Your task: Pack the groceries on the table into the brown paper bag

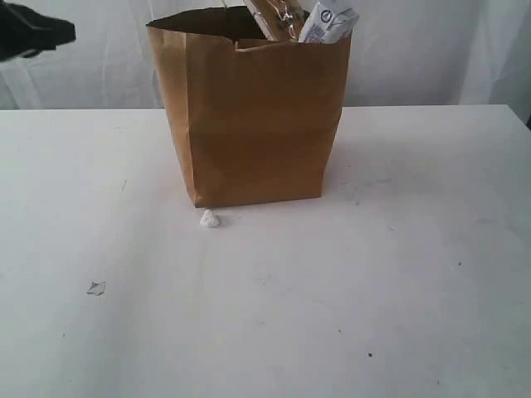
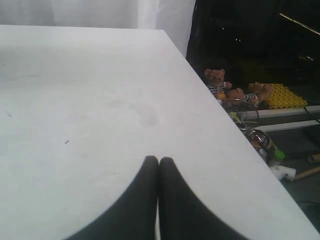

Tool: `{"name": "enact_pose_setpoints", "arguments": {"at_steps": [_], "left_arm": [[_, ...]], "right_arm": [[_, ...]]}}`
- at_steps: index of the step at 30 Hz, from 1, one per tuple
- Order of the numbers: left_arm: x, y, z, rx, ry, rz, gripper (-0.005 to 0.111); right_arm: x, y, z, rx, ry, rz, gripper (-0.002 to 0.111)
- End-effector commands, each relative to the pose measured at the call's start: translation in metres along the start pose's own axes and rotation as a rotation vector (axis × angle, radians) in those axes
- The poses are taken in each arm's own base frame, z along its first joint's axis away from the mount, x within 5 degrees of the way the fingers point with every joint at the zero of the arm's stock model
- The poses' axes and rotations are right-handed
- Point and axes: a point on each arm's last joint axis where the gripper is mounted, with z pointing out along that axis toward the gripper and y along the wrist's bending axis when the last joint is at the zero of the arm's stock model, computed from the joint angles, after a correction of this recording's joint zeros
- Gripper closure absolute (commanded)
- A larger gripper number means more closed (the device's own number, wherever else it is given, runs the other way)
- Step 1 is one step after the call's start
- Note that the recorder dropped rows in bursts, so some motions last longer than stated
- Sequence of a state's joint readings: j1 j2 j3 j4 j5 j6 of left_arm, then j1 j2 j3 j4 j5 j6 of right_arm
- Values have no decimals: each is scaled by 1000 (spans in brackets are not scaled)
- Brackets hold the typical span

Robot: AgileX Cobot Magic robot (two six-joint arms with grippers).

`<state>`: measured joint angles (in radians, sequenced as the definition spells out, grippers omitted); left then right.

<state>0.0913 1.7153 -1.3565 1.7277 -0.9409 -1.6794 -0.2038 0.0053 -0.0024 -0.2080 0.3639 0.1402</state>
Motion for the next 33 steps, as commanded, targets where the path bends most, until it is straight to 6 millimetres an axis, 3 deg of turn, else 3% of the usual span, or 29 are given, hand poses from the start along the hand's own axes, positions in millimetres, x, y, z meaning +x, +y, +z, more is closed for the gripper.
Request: {"name": "enact_pose_setpoints", "arguments": {"at_steps": [1,5,7,10,13,17,20,24,28,30,33], "left_arm": [[41,-12,11,-75,118,-141,107],[85,-20,14,-331,208,-417,107],[100,-27,13,-474,230,-455,107],[113,-50,17,-606,261,-368,107],[120,-80,22,-673,318,-126,107],[123,-117,32,-629,361,91,107],[124,-141,41,-484,368,86,107],[124,-154,47,-355,370,27,105],[124,-161,49,-275,378,10,78],[125,-163,50,-253,383,-1,52],[129,-160,53,-299,386,-84,23]], "right_arm": [[0,0,0,7,-12,-11,108],[0,0,0,7,-12,-11,108],[0,0,0,7,-12,-11,108],[0,0,0,7,-12,-11,108],[0,0,0,7,-14,-12,108],[0,0,0,7,-14,-12,108],[0,0,0,7,-14,-12,108],[0,0,0,7,-12,-12,108],[0,0,0,7,-12,-12,108],[0,0,0,7,-12,-12,108],[0,0,0,7,-14,-12,108]]}}
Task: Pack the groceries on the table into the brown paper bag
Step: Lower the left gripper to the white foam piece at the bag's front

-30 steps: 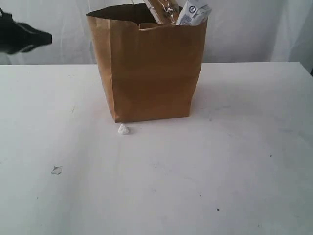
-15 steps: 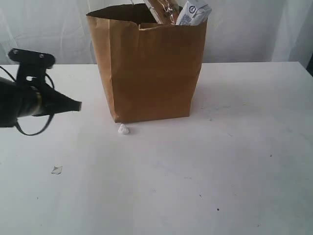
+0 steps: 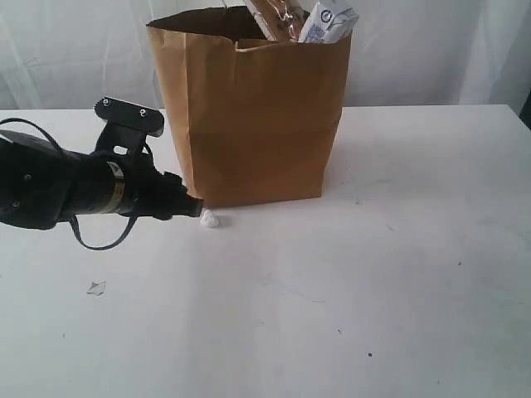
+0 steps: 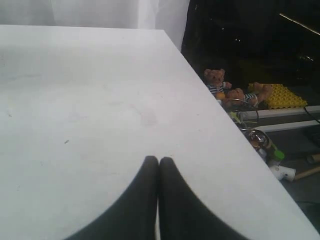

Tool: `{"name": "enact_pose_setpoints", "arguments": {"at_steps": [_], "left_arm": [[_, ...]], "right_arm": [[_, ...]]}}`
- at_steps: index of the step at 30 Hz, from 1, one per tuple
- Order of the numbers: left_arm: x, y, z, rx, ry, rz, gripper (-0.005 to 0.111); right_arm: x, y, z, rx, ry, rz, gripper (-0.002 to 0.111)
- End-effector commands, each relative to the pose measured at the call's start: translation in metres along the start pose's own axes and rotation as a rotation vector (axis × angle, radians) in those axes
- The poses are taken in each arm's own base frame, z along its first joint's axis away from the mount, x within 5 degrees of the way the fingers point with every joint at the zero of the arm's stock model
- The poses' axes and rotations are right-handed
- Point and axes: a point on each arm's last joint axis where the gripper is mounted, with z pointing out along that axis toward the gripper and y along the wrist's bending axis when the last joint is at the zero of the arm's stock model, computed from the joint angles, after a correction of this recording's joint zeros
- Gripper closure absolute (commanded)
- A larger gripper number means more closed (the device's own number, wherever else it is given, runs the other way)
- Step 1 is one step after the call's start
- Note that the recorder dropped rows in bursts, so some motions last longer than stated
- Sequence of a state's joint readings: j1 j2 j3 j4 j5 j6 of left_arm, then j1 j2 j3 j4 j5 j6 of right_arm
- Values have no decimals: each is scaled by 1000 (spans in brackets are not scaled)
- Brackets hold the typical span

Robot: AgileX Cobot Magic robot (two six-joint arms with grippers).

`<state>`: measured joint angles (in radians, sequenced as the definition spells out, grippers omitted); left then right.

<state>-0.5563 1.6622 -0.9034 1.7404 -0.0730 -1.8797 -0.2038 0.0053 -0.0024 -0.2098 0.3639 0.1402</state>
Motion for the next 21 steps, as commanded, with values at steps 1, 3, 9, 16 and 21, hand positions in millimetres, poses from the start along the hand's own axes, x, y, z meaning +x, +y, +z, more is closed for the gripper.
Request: {"name": "enact_pose_setpoints", "arguments": {"at_steps": [1,3,9,16,21], "left_arm": [[0,0,5,-19,12,-136,21],[1,-2,16,-15,34,-186,23],[-12,-9,47,6,33,-229,24],[-22,-22,60,22,12,-218,26],[-12,-31,69,-36,29,-76,26]], "right_arm": [[0,0,0,7,-14,-10,108],[0,0,0,7,-14,-10,108],[0,0,0,7,-14,-10,108],[0,0,0,7,-12,-10,108],[0,0,0,7,-12,-10,108]]}}
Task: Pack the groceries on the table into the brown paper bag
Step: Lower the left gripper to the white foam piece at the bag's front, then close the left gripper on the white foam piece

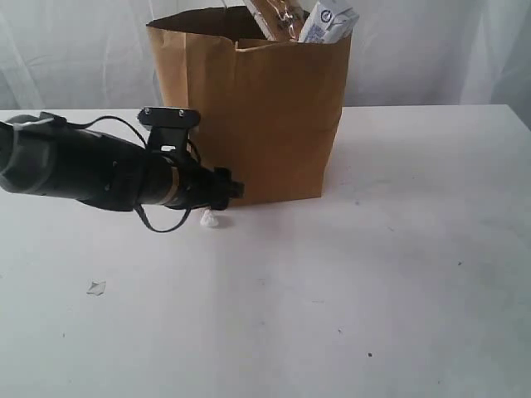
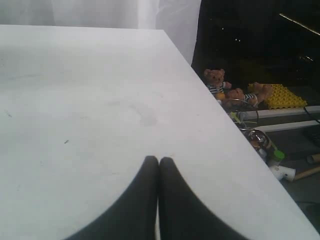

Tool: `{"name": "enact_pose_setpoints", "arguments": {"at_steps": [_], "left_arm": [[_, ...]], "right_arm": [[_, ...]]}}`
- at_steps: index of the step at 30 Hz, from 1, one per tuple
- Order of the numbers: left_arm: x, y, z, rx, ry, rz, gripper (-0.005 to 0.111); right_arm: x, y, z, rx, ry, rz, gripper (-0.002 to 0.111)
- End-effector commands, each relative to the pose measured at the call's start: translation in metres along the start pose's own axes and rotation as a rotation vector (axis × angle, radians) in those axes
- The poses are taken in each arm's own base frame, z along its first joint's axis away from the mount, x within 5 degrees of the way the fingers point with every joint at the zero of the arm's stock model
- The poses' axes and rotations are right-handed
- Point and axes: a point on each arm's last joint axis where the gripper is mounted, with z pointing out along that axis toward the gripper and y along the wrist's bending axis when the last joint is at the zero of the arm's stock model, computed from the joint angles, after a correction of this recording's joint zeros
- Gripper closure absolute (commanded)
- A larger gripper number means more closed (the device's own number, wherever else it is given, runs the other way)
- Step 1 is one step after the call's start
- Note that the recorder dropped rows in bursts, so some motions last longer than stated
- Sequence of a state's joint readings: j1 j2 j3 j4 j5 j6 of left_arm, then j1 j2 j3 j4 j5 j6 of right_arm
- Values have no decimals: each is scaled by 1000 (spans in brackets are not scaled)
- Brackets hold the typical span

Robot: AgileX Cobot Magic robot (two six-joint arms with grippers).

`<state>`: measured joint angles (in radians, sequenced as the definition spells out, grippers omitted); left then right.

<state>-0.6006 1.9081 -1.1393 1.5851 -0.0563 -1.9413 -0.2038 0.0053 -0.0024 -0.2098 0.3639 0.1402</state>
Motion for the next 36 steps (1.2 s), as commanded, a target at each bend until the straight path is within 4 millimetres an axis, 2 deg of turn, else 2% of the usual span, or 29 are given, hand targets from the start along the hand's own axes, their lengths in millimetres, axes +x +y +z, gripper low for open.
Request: {"name": "enact_pose_setpoints", "arguments": {"at_steps": [1,14,21,24,29,31,36], "left_arm": [[7,-5,7,-59,1,114,26],[25,-3,25,-98,51,141,28],[27,-4,32,-95,52,193,52],[22,-7,35,-80,40,192,61],[19,-7,34,-80,31,184,97],[19,-8,34,-77,32,192,107],[19,-12,31,-22,39,195,107]], "right_arm": [[0,0,0,7,-12,-10,108],[0,0,0,7,-12,-10,108],[0,0,0,7,-12,-10,108],[0,0,0,7,-12,-10,108],[0,0,0,7,-12,-10,108],[0,0,0,7,-12,-10,108],[0,0,0,7,-12,-10,108]]}}
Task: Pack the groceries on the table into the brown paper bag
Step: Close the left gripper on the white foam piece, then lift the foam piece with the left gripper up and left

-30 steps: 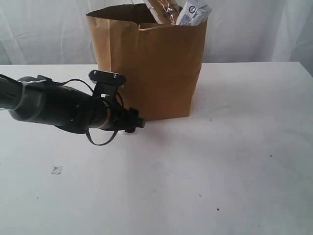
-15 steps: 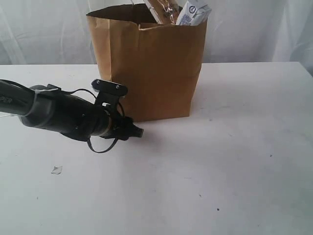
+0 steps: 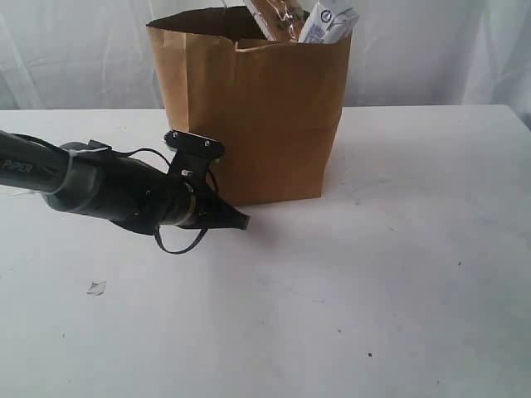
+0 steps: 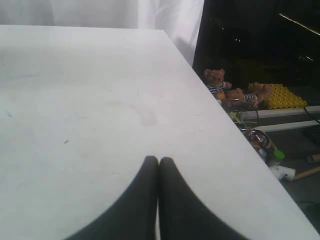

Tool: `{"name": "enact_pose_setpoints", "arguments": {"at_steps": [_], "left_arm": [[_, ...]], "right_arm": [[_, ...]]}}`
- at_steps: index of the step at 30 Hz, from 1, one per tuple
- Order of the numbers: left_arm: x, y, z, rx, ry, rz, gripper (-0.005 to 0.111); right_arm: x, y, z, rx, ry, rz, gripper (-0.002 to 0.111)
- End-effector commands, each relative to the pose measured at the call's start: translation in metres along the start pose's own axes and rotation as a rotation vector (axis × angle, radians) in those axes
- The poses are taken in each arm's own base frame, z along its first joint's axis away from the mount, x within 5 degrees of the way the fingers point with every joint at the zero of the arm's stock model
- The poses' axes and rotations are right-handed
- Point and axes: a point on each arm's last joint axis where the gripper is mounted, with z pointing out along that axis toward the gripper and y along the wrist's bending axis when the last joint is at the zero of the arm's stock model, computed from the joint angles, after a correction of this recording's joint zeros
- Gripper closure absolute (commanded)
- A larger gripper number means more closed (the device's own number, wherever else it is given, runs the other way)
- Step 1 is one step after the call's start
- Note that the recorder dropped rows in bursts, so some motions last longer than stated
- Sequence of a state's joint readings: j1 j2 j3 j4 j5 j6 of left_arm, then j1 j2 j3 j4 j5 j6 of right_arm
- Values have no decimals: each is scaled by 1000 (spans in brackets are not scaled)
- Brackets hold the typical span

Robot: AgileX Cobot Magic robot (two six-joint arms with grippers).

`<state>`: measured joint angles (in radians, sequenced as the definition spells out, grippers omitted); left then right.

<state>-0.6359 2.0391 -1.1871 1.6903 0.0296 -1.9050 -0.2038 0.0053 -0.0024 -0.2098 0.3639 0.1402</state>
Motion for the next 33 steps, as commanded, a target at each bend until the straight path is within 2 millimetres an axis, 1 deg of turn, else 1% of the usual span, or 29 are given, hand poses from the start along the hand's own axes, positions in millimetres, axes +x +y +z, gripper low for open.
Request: {"name": "enact_pose_setpoints", "arguments": {"at_steps": [1,6,10,12,15,20,21,22,23,24,25,26,27,28,30,31,33], "left_arm": [[-6,-5,-9,48,-19,16,107],[-17,1,-32,40,-71,36,107],[-27,5,-60,52,-124,45,107],[-31,9,-74,50,-152,79,107],[-38,19,-97,43,-199,120,107],[-52,45,-136,-8,-293,141,107],[-60,56,-157,-33,-349,135,107],[-63,61,-166,-50,-375,126,107],[-71,71,-188,-76,-437,103,107],[-74,76,-200,-92,-468,94,107],[-79,83,-218,-124,-518,94,107],[-83,85,-226,-141,-541,106,107],[-90,88,-234,-167,-569,155,107],[-95,88,-237,-173,-583,187,107],[-114,82,-237,-153,-617,298,107],[-122,82,-231,-163,-619,314,107],[-139,90,-220,-280,-608,358,107]], "right_arm": [[0,0,0,7,-12,-10,108],[0,0,0,7,-12,-10,108],[0,0,0,7,-12,-10,108],[0,0,0,7,-12,-10,108],[0,0,0,7,-12,-10,108],[0,0,0,7,-12,-10,108],[0,0,0,7,-12,-10,108],[0,0,0,7,-14,-10,108],[0,0,0,7,-14,-10,108],[0,0,0,7,-14,-10,108],[0,0,0,7,-14,-10,108],[0,0,0,7,-14,-10,108],[0,0,0,7,-14,-10,108],[0,0,0,7,-14,-10,108],[0,0,0,7,-14,-10,108],[0,0,0,7,-14,-10,108],[0,0,0,7,-14,-10,108]]}}
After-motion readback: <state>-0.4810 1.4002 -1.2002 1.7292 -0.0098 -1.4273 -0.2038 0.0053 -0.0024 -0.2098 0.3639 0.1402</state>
